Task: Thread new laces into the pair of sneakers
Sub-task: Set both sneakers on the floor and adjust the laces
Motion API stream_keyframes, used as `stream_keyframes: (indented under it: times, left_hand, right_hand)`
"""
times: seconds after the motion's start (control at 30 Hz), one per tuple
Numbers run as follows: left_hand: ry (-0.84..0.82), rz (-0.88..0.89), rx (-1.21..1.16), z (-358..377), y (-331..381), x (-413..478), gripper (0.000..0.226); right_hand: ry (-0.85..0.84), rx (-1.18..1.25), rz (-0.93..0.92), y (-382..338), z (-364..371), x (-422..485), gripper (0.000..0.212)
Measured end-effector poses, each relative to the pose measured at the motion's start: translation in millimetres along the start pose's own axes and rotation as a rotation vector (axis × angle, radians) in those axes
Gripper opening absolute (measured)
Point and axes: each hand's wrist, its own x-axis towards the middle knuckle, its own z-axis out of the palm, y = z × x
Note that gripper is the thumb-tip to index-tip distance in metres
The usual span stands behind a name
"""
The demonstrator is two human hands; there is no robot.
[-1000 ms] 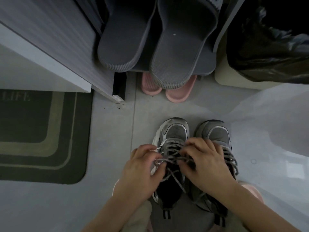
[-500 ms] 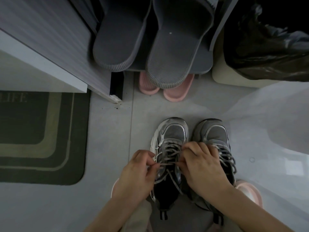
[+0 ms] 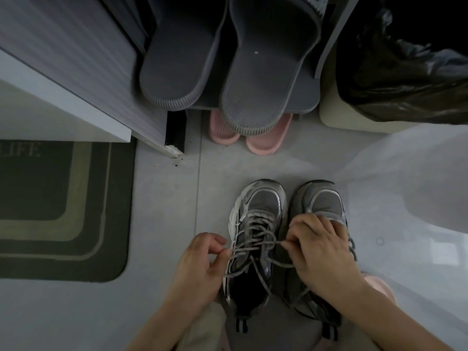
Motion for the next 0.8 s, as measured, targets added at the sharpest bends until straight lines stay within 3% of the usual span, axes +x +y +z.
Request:
stream_keyframes:
  times: [0.17,0.3,0.4,0.43,0.5,0.57,0.7,0.8]
  left_hand:
    - [-0.124,-0.036,-0.040,0,12,4,0.019]
    - [-0.097,0.034,-0.072,-1,30,20,0.008]
    - [-0.140,0.122,0.029,1,40,25,0.027]
    - [-0.155,0.137,0.086,1,41,25,0.030]
    - [-0.189,0.159,0.211,2,41,24,0.018]
    - [-0.218,0.221,0.286,4,37,22,0.013]
    - [-0.179,0.307,0.321,11,37,18,0.013]
    - [-0.169,0.228,0.269,13,35,13,0.011]
  right_hand:
    - [-0.133,0.352,-0.129,-11,3,-13,0.019]
    - [-0.094,0.589,0.066,0,-3,-5,0.021]
    - [-0.096,0.453,0.142,3,-7,3,0.007]
    - [-0.154,0.411,0.122,1,-7,3,0.010]
    - [-0.253,0.340,0.112,-7,-7,0,0.038]
    - [-0.249,0.227,0.100,-13,-4,-4,0.054]
    - [-0.258,0.099,0.139,-24,-1,-5,0.050]
    - [-0.257,0.102,0.164,-24,1,-5,0.049]
